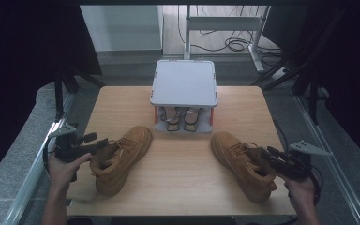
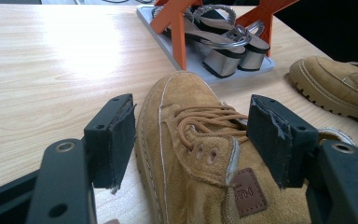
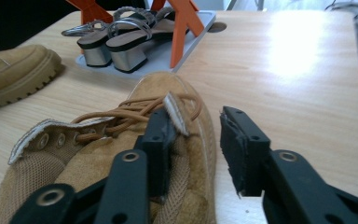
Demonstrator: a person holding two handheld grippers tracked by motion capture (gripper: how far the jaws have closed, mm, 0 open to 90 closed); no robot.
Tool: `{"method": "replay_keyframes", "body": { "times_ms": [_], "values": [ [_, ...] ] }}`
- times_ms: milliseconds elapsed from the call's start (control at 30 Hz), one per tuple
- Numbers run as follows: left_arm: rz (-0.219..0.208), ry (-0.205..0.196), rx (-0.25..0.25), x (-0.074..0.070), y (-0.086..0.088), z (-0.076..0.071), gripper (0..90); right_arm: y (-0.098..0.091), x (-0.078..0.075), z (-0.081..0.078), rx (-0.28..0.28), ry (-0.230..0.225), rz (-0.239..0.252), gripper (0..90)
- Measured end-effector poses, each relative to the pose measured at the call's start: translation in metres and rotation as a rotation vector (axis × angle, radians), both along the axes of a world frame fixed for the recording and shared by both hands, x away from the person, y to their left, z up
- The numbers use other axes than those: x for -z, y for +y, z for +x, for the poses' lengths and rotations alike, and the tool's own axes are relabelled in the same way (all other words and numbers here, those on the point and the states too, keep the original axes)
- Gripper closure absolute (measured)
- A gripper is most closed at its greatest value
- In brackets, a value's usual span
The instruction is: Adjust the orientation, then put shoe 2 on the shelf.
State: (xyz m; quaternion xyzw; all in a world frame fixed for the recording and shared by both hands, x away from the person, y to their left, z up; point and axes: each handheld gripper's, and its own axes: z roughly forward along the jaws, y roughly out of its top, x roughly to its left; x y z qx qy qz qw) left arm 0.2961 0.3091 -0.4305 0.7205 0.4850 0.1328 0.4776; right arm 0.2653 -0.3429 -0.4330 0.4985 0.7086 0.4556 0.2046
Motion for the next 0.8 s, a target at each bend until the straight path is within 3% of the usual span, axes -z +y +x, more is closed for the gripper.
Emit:
{"method": "replay_keyframes", "body": {
  "times_ms": [167,333,633,800],
  "values": [
    [0.002,-0.004,-0.002,-0.002,0.001,-0.002,33.4,0.002,-0.013,-0.001,-0.017,-0.042,0.026,49.7],
    [0.000,-0.014,0.006,-0.005,0.001,-0.005,33.4,0.013,-0.022,0.004,-0.046,-0.048,-0.030,45.6],
    [0.025,-0.004,0.025,-0.009,0.001,-0.011,33.4,0.014,-0.020,0.011,-0.061,0.009,-0.033,40.8],
    [0.071,0.015,0.037,-0.010,-0.001,-0.014,33.4,0.012,-0.020,0.012,-0.058,0.023,-0.055,40.0]
  ]
}}
